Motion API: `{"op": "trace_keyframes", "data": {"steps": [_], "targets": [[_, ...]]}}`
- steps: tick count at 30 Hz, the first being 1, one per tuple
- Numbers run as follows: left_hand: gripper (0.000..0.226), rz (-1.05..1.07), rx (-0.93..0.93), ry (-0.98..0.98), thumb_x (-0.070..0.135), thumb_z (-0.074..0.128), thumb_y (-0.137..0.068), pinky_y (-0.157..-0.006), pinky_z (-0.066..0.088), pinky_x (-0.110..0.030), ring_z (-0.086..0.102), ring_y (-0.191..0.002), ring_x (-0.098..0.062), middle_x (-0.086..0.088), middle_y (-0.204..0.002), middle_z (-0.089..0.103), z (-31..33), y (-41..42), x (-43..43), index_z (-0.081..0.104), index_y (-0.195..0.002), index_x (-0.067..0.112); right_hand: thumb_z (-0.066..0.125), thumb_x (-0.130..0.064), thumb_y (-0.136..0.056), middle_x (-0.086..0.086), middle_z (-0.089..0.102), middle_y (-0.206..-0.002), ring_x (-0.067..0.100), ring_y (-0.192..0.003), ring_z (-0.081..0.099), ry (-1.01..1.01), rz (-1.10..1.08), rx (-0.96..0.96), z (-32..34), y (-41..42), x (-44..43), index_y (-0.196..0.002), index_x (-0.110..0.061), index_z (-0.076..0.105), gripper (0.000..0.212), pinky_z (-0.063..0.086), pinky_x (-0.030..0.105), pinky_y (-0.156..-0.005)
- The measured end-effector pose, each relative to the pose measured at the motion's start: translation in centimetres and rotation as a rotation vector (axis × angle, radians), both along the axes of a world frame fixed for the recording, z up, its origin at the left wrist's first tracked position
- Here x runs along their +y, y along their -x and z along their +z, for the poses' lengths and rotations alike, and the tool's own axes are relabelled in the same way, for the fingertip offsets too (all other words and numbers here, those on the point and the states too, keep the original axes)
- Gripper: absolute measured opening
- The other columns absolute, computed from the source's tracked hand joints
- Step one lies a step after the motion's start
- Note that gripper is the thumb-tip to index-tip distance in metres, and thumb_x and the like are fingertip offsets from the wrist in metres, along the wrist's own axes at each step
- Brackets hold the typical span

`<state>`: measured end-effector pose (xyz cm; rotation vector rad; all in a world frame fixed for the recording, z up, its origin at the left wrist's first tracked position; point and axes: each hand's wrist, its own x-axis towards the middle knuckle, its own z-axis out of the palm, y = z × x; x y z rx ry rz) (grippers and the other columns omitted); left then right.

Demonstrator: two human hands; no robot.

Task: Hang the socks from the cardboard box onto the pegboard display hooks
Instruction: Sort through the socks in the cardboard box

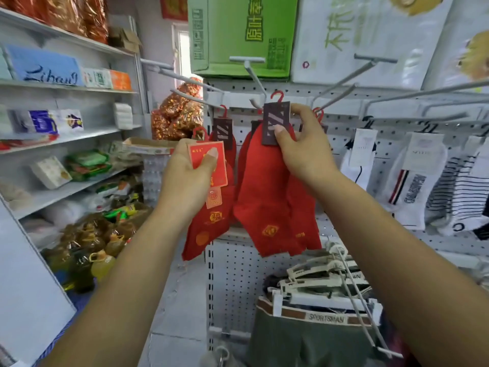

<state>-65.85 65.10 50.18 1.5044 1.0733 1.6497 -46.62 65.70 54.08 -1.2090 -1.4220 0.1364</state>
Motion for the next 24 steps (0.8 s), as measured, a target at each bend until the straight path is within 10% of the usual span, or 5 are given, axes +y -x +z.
{"op": "trace_keyframes", "data": {"steps": [10, 24], "targets": [[0.007, -0.014, 0.094, -0.018, 0.028, 0.058, -0.103, -0.068, 0.061, -0.033, 0.073, -0.075, -0.012, -0.004, -0.096, 0.075, -0.3, 2.2, -1.0, 0.059, -0.106, 0.022, 0.058, -0.032, -0.099, 0.011, 0.069, -0.121, 0.026, -0.106, 0.069, 0.074, 0.004, -0.013, -1.7, -0.4, 0.5, -0.141, -0.038, 0.046, 0.044, 0.056, 0.044, -0.096], [0.015, -0.352, -0.158, 0.148, 0.025, 0.058, -0.103, -0.09, 0.06, -0.05, 0.076, -0.095, -0.029, -0.01, -0.101, 0.079, 0.3, 0.7, -2.7, 0.063, -0.114, 0.017, 0.058, -0.022, -0.102, 0.016, 0.069, -0.123, 0.026, -0.111, 0.068, 0.22, 0.063, 0.019, -2.2, -0.1, 0.0, -0.146, -0.03, 0.047, 0.046, 0.055, 0.039, -0.099]]}}
